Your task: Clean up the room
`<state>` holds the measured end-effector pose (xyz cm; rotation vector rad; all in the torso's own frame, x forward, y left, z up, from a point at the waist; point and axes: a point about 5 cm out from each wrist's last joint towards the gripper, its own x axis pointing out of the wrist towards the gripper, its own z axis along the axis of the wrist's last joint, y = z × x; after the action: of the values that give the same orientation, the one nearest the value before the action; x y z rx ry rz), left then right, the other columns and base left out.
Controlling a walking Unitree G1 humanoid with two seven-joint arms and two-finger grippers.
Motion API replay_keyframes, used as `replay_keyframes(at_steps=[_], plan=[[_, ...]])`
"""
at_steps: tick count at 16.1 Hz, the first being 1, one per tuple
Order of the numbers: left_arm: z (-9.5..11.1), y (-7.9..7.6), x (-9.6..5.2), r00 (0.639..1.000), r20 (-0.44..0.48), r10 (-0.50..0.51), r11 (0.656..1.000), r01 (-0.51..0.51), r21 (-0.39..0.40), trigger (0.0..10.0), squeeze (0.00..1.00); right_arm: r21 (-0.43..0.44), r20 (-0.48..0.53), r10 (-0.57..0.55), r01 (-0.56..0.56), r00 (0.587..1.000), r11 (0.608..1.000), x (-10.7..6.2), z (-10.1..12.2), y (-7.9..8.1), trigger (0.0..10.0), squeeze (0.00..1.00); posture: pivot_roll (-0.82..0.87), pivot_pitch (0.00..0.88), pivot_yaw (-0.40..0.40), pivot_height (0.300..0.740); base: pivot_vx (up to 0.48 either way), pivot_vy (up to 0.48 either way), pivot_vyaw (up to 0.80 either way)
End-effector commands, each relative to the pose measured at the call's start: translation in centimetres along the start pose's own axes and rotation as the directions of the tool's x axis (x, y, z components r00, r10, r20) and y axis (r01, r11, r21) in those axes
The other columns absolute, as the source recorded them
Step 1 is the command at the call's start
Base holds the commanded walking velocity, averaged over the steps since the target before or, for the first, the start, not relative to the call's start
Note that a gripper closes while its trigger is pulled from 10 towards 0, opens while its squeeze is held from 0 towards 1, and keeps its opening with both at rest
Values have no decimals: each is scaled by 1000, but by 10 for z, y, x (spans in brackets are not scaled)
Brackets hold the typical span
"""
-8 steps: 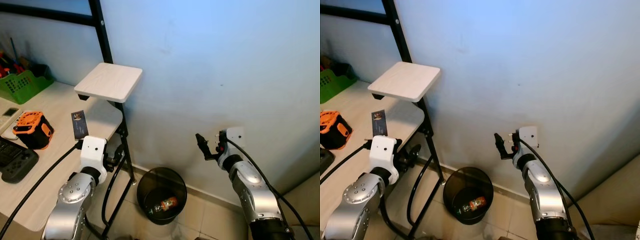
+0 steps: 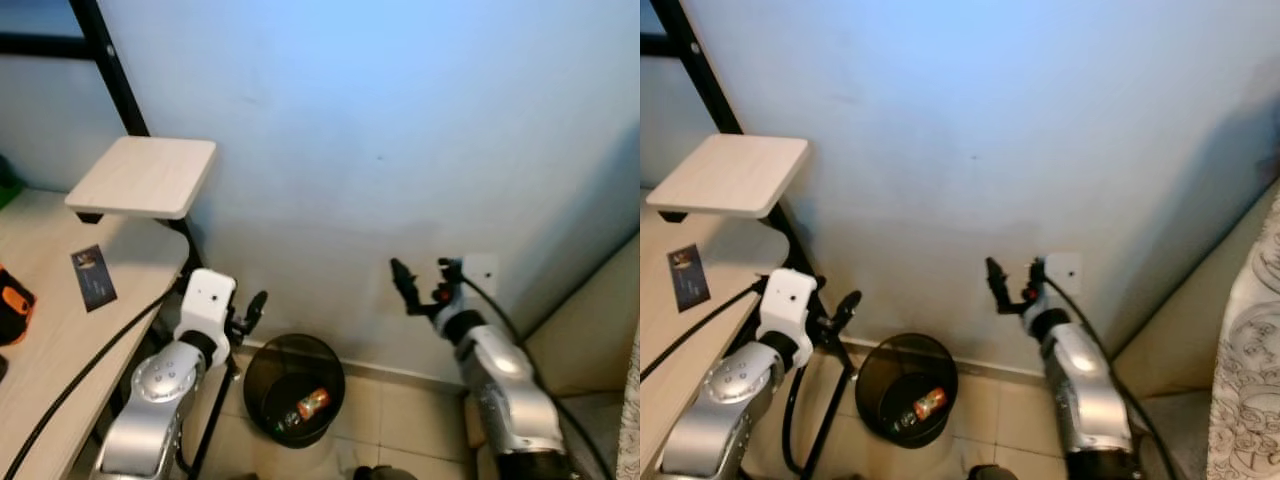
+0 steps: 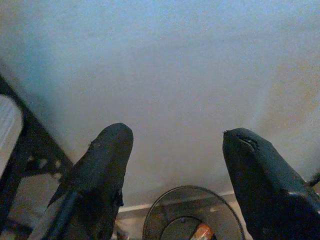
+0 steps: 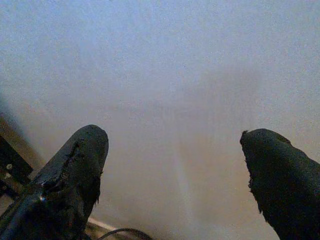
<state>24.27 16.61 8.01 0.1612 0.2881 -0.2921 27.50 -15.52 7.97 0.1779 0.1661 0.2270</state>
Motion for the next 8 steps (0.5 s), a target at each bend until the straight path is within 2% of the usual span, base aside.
replay_keyframes(at_steps=[1, 2, 4, 6, 8], plan=[[-1, 4, -4, 1000, -5, 12, 999, -12, 34, 10000, 0, -2, 40, -2, 2, 999, 1000, 0, 9, -2, 10000, 1000, 59, 0, 16, 740, 0, 0, 0], [0, 6, -5, 1000, -7, 19, 999, -18, 50, 10000, 0, 3, 41, -23, 23, 999, 1000, -1, 11, -7, 10000, 1000, 60, 0, 15, 740, 0, 0, 0], [1, 8, -6, 1000, -5, 23, 999, -23, 46, 10000, 0, 30, 37, -36, 35, 999, 999, -3, 10, -9, 10000, 1000, 54, 0, 15, 740, 0, 0, -800], [0, 9, -7, 999, 0, 35, 999, -35, 29, 10000, 0, -62, 54, -55, 59, 997, 996, -2, 14, -4, 10000, 1000, 33, 0, 22, 740, 0, 0, -800], [-3, 5, -7, 1000, -24, 20, 1000, -20, 4, 10000, 0, -116, 78, -35, 44, 996, 992, -1, 17, -2, 10000, 1000, 34, 0, 19, 740, 0, 0, -800]])
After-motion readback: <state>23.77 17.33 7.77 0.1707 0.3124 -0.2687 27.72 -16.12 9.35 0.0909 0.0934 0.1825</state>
